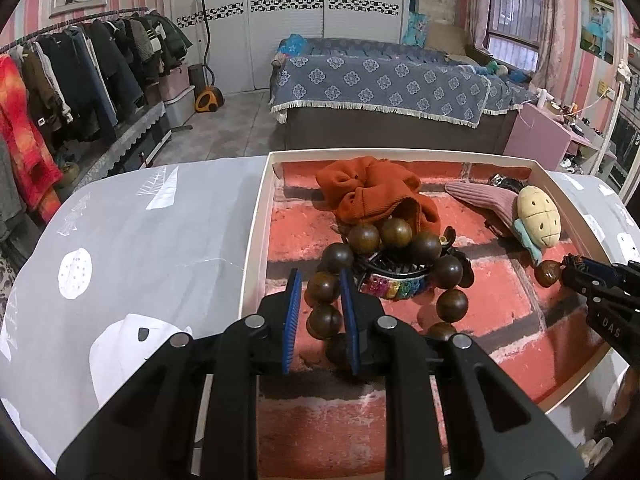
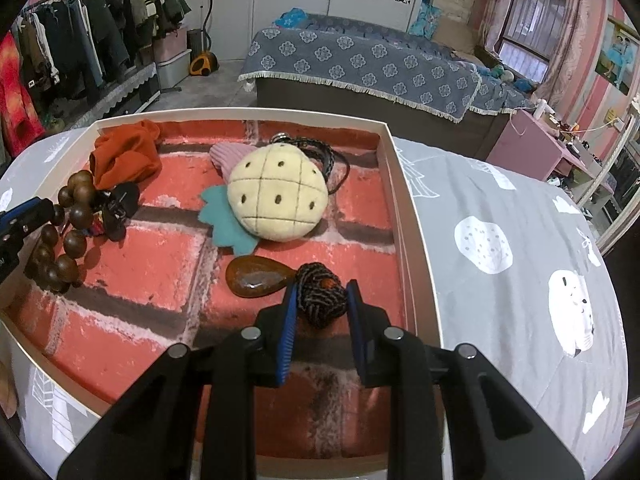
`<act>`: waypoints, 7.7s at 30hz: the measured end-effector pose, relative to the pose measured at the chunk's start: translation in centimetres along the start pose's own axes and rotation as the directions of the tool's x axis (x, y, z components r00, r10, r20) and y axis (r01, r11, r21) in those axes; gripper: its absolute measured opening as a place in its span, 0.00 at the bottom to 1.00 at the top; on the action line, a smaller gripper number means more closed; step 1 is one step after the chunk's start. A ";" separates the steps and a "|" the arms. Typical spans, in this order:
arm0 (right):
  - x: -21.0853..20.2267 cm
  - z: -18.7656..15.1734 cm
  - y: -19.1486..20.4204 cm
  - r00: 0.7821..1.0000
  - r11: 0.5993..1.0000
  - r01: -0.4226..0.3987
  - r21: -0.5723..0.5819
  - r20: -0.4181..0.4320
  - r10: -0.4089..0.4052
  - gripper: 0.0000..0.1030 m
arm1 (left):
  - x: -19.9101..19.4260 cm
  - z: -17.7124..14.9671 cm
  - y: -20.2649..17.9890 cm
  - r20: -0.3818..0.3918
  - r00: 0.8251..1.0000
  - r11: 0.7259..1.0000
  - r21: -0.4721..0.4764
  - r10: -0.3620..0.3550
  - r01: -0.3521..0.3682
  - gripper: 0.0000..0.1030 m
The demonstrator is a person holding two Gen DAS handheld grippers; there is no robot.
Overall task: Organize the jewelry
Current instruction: 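Open the left tool releasing the bead bracelet while the right tool releases the braided knot, then withdraw both tools, moving the left toward the black claw clip and right toward the black scrunchie, then grasp the black claw clip with the left tool while the right tool grasps the black scrunchie, then carry the claw clip and black scrunchie in both tools over the tray and lower them, then open the left tool releasing the claw clip while the right tool releases the black scrunchie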
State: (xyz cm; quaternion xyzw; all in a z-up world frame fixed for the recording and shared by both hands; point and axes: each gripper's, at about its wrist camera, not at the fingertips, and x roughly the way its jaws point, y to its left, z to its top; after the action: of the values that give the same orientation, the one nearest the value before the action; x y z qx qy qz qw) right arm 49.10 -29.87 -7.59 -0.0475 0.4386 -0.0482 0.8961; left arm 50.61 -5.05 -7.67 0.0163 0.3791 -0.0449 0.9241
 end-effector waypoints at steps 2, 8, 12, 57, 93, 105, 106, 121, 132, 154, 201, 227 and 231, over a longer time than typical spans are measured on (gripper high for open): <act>0.0 0.0 0.0 1.000 1.000 0.000 0.000 0.001 0.000 0.24 | 0.0 0.0 0.0 -0.003 1.000 1.000 0.001 -0.001 0.001 0.18; -0.2 0.1 -0.4 1.000 0.999 -0.025 0.024 0.008 0.025 0.45 | -0.3 0.0 0.0 0.002 1.000 1.000 -0.001 0.001 -0.001 0.37; -0.6 0.1 -0.9 0.997 0.996 -0.077 0.051 0.002 0.077 0.47 | -1.1 -0.1 -0.4 0.005 1.000 1.000 0.013 -0.016 0.016 0.49; -14.5 -14.6 -3.0 0.985 0.990 -0.019 0.137 0.173 -0.005 0.77 | -19.5 -14.0 11.8 0.066 0.985 0.986 -0.058 0.159 -0.155 0.95; -10.9 -16.2 -1.4 0.999 0.991 -0.047 0.124 0.018 0.045 0.34 | -15.5 -17.6 15.0 -0.106 0.988 0.988 -0.096 0.114 -0.125 0.57; -12.5 -15.4 -1.2 0.994 0.993 -0.038 0.113 0.103 0.027 0.12 | -15.5 -17.5 15.6 -0.099 0.991 0.986 -0.130 0.094 -0.107 0.43; -12.8 -15.3 -1.1 0.993 0.994 -0.035 0.106 0.115 0.022 0.12 | -15.5 -17.5 15.6 -0.097 0.991 0.985 -0.133 0.094 -0.106 0.43; -15.4 -11.7 -1.7 0.977 0.995 -0.053 0.086 0.211 0.034 0.12 | -17.2 -13.2 13.3 -0.021 0.997 0.991 -0.107 0.078 -0.080 0.43; -15.9 -6.0 -2.6 0.953 0.994 -0.082 0.077 0.298 0.056 0.12 | -16.7 -6.0 8.1 0.067 0.997 0.998 -0.053 0.035 -0.031 0.43; -7.4 -0.1 -1.5 0.949 0.986 -0.154 0.063 0.288 0.130 0.12 | -6.6 0.5 -4.1 0.058 0.997 0.999 0.029 -0.047 0.046 0.43; -0.9 -1.6 0.1 0.993 0.996 -0.075 0.056 0.100 0.070 0.15 | -1.1 -1.1 -3.9 0.021 0.999 0.997 0.061 0.035 -0.037 0.50; -3.6 -0.7 -2.0 0.985 0.991 -0.083 0.102 0.159 0.067 0.72 | -5.5 -0.7 -4.8 0.150 0.986 0.993 0.090 0.068 -0.083 0.95; -5.5 -0.5 -3.0 0.982 0.991 -0.075 0.113 0.179 0.054 0.80 | -6.8 -0.5 -5.2 0.133 0.990 0.995 0.081 0.050 -0.061 0.95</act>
State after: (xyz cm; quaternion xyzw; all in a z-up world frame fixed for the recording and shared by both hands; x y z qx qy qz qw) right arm 45.21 -32.13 -3.19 0.0163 0.3554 -0.0409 0.9337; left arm 44.95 -9.68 -3.26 0.0632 0.3150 -0.0362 0.9463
